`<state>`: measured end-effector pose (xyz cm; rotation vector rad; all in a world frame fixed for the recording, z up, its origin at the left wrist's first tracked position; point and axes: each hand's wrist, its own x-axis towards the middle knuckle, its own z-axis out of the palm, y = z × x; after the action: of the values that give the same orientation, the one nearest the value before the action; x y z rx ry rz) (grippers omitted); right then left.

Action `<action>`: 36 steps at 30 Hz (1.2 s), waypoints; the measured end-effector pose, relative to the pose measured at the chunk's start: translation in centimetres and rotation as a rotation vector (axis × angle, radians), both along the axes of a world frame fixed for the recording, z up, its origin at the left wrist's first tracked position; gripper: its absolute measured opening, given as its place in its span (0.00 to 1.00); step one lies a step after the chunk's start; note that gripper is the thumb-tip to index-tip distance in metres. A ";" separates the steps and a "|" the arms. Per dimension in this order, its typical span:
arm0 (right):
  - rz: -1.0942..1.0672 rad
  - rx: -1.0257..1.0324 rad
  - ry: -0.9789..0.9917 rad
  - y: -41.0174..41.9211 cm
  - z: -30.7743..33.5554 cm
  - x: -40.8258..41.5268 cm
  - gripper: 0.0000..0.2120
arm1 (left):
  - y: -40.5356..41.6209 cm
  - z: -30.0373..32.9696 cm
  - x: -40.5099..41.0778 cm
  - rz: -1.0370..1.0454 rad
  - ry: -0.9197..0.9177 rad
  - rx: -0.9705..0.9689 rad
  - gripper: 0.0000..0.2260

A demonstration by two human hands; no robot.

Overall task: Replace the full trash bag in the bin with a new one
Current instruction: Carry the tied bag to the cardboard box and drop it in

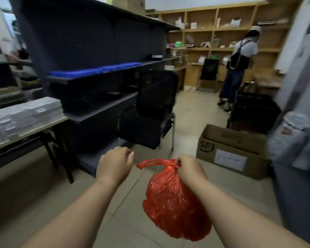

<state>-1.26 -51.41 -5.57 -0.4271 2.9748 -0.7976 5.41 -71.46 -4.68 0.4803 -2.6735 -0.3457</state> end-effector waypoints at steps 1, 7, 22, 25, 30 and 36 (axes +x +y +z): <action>-0.057 -0.004 -0.003 0.5 0.0 -1.3 0.09 | 0.2 0.0 -2.2 -0.049 0.003 -0.009 0.13; -0.392 -0.051 -0.024 3.2 -0.8 -8.4 0.09 | 1.6 -0.1 -14.2 -0.331 -0.001 -0.038 0.14; -0.719 -0.027 -0.057 13.5 -3.9 -24.0 0.09 | 12.1 -3.3 -35.7 -0.630 -0.040 -0.024 0.14; -0.716 -0.036 -0.079 16.1 -4.4 -29.3 0.11 | 14.5 -3.8 -40.9 -0.625 -0.049 -0.026 0.14; -0.693 -0.041 -0.117 20.3 -4.1 -38.1 0.14 | 18.7 -3.7 -49.4 -0.596 -0.056 -0.039 0.14; -0.688 -0.073 -0.104 24.1 -2.7 -47.7 0.14 | 22.7 -3.3 -58.2 -0.602 -0.066 -0.014 0.14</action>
<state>-48.94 -27.34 -8.29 0.6588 2.9899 -0.9201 -52.81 -48.78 -7.98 -0.3414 -2.8306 -0.4817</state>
